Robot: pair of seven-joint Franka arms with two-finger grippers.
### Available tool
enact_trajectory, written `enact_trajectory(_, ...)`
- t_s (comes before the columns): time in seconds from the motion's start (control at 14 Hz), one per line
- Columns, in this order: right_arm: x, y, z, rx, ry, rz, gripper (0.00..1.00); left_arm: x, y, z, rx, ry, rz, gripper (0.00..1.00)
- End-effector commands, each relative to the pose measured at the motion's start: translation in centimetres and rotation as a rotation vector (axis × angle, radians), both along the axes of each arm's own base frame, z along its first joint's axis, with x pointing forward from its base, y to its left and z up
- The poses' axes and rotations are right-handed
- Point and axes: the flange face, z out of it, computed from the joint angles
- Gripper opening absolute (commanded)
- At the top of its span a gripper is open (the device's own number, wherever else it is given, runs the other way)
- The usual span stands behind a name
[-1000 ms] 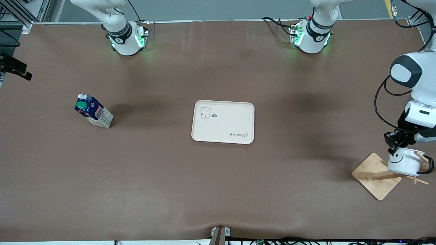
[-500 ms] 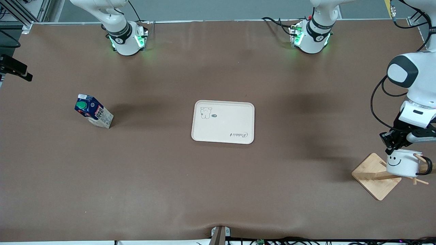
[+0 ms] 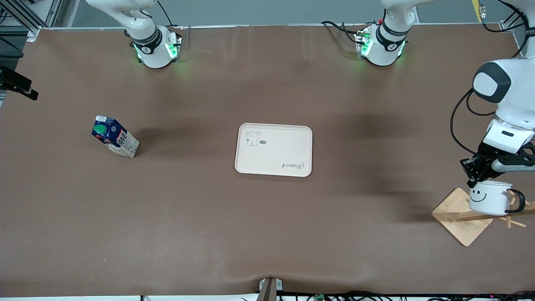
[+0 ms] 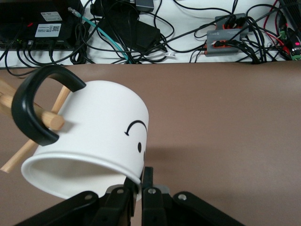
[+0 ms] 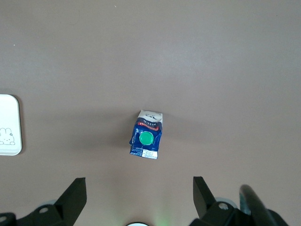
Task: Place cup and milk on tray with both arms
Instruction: 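Lift the mug off the stand and carry it over the tray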
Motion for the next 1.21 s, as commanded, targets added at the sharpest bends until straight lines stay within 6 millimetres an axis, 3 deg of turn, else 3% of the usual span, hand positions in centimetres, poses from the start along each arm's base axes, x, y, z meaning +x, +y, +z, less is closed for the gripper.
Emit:
enact_trajectory(0.0,0.4,-0.2,0.4,0.014,-0.01,0.0,1.0,-0.3,-2.5,2.7,0.006,0.023,-0.06,0.0)
enact_trajectory(0.29,0.4,-0.2,0.4,0.014,-0.008,0.0,1.0,0.0,-5.6,5.6,-0.011,0.141,-0.109,0.0)
enact_trajectory(0.5,0.4,-0.2,0.3,0.015,-0.005,0.0,1.0,-0.2,-9.7,5.7,-0.063,0.216,-0.066,0.0)
enact_trajectory(0.86,1.1,-0.7,-1.1,0.011,0.02,-0.005,1.0,-1.6,-22.0,2.3,-0.183,0.342,0.125,0.0)
enact_trajectory(1.14,1.3,-0.6,-1.2,0.006,0.021,-0.002,1.0,-3.7,-33.0,-2.5,-0.218,0.454,0.283,0.0)
